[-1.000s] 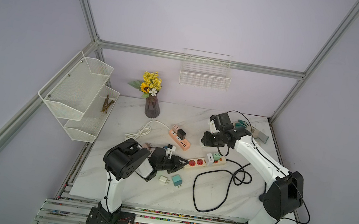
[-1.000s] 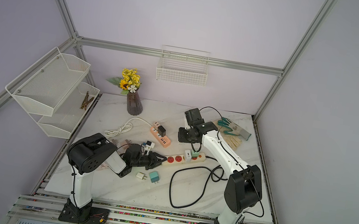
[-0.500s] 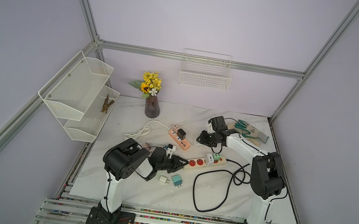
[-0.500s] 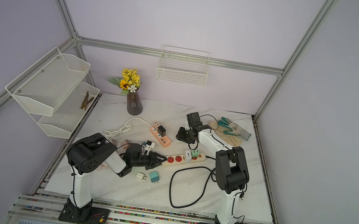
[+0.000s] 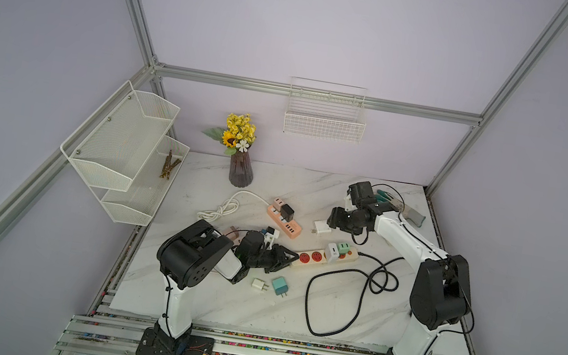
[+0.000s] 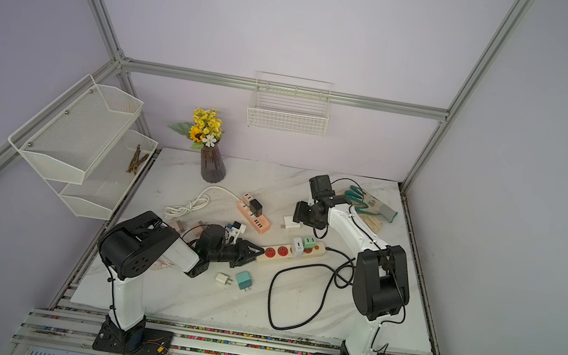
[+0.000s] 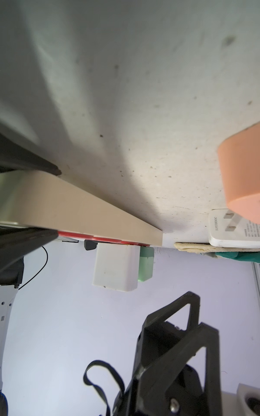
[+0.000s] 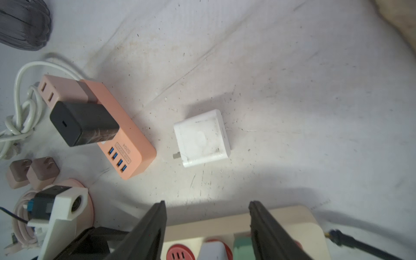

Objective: Pull the plug off the socket
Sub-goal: Place the plug at the center of the board, then remove the plug from the socket.

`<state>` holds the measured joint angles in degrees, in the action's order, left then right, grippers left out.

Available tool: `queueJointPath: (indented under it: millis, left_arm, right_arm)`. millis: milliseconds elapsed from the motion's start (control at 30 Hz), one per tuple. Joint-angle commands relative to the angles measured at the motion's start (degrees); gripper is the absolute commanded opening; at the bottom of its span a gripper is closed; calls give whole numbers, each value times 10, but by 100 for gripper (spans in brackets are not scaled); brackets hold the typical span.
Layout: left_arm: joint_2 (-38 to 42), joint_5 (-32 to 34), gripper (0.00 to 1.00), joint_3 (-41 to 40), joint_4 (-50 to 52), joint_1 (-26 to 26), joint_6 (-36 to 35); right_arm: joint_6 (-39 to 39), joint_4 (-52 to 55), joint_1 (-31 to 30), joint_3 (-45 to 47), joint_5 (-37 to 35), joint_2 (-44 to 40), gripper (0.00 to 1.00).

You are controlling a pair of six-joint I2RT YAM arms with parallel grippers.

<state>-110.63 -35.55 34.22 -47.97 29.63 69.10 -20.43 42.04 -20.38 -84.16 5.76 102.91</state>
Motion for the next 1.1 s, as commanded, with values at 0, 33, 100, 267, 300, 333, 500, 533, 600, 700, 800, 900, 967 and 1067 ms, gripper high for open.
queueJointPath:
  millis: [0, 33, 100, 267, 300, 333, 500, 533, 600, 700, 800, 900, 967, 1067]
  left_arm:
    - [-11, 58, 2, -5, 189, -2, -45]
    - [-8, 58, 2, 1, 196, -1, -48]
    - [-1, 59, 2, 11, 210, -1, -54]
    - [10, 61, 2, 20, 226, -1, -62]
    - [11, 62, 2, 20, 227, -1, -63]
    - [13, 62, 2, 20, 227, -1, -63]
    - [10, 62, 2, 16, 223, -1, -60]
    - [10, 62, 2, 16, 222, -1, -60]
    - [10, 62, 2, 15, 220, -1, -58]
    - [12, 61, 3, 14, 215, -1, -54]
    - [14, 60, 4, 9, 196, -1, -43]
    - [18, 61, 5, 10, 197, 0, -41]
    - [21, 62, 5, 14, 203, 2, -41]
    - [24, 67, 5, 16, 212, 2, -42]
  right_arm:
    - [35, 113, -30, -2, -60, -31, 63]
    - [35, 122, -39, 4, -64, -37, 63]
    - [27, 133, -57, 20, -79, -51, 62]
    - [16, 134, -73, 32, -98, -53, 61]
    - [17, 140, -73, 30, -106, -44, 61]
    - [16, 145, -74, 28, -114, -35, 61]
    - [15, 132, -82, 38, -112, -16, 61]
    - [15, 128, -82, 39, -107, -14, 61]
    - [15, 116, -82, 41, -96, -10, 61]
    - [15, 104, -82, 44, -80, 3, 61]
    - [8, 88, -83, 52, -66, 13, 58]
    - [3, 90, -89, 52, -67, 18, 55]
    - [0, 94, -95, 53, -72, 15, 55]
    - [-9, 104, -101, 54, -83, -6, 56]
